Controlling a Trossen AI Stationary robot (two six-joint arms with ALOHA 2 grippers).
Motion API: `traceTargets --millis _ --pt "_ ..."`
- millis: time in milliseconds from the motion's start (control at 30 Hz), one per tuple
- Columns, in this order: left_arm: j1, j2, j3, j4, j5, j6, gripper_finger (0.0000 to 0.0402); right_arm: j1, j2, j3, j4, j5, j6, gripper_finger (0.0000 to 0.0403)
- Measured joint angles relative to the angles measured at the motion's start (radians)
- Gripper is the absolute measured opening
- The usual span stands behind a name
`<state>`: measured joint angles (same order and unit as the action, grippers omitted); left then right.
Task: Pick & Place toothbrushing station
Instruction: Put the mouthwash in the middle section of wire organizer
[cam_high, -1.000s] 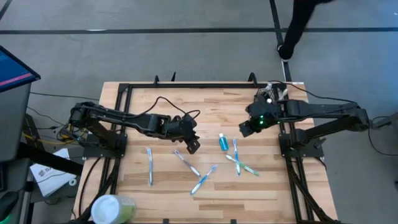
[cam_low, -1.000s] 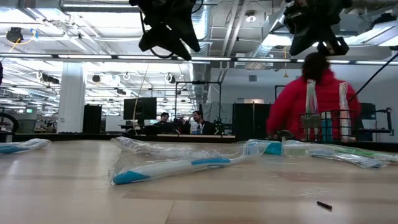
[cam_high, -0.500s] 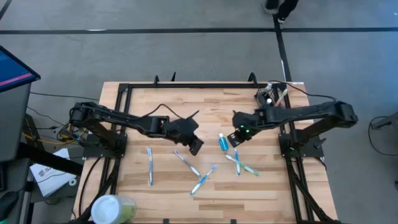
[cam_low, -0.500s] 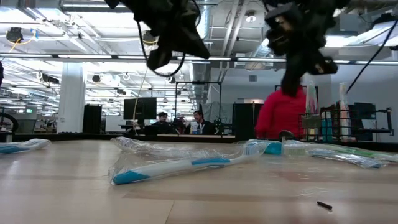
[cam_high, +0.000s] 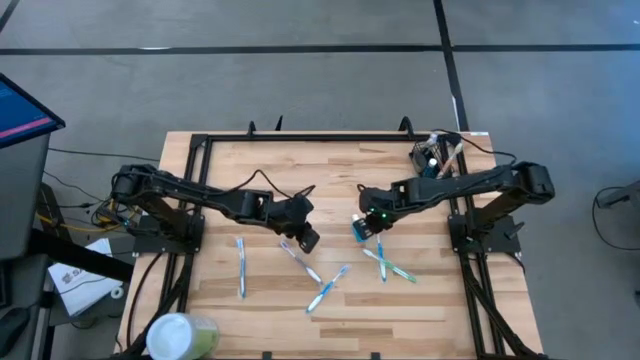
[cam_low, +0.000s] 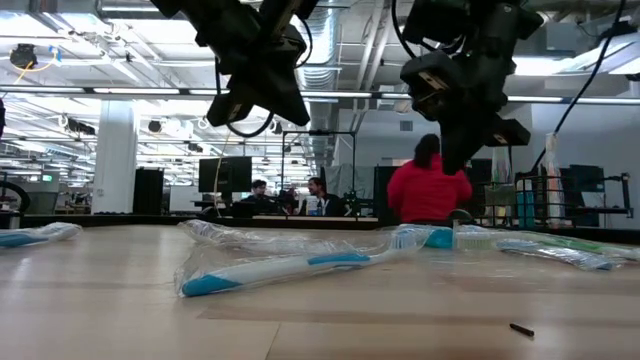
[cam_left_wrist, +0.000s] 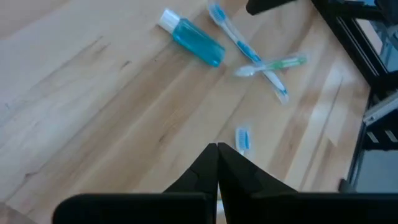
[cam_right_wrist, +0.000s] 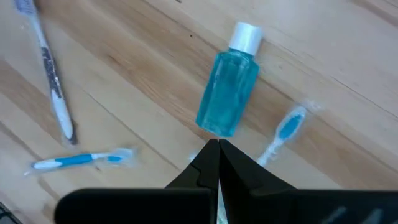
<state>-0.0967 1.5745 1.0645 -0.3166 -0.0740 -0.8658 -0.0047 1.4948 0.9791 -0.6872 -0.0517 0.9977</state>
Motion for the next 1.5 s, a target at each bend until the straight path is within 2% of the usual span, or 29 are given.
traceTargets --millis 433,667,933,1233,1500 --pt "0.014 -0.031 0.000 0.000 -0.009 -0.003 0.0000 -0.055 0.002 0.000 -0.091 -0.026 -0.010 0.0000" --pt "0.014 -0.042 0.000 0.005 -0.023 -0.002 0.0000 -0.048 0.022 -0.001 -0.099 0.000 0.002 0.0000" --pt "0.014 -0.042 0.000 0.012 -0.047 -0.005 0.0000 -0.038 0.116 0.024 -0.057 0.003 -0.029 0.0000" --pt "0.007 -0.042 0.000 0.021 -0.062 -0.011 0.0000 -0.030 0.203 0.038 -0.032 0.052 -0.037 0.0000" --pt "-0.009 -0.042 0.000 0.026 -0.076 -0.015 0.0000 -0.010 0.252 0.041 0.031 0.020 -0.027 0.0000"
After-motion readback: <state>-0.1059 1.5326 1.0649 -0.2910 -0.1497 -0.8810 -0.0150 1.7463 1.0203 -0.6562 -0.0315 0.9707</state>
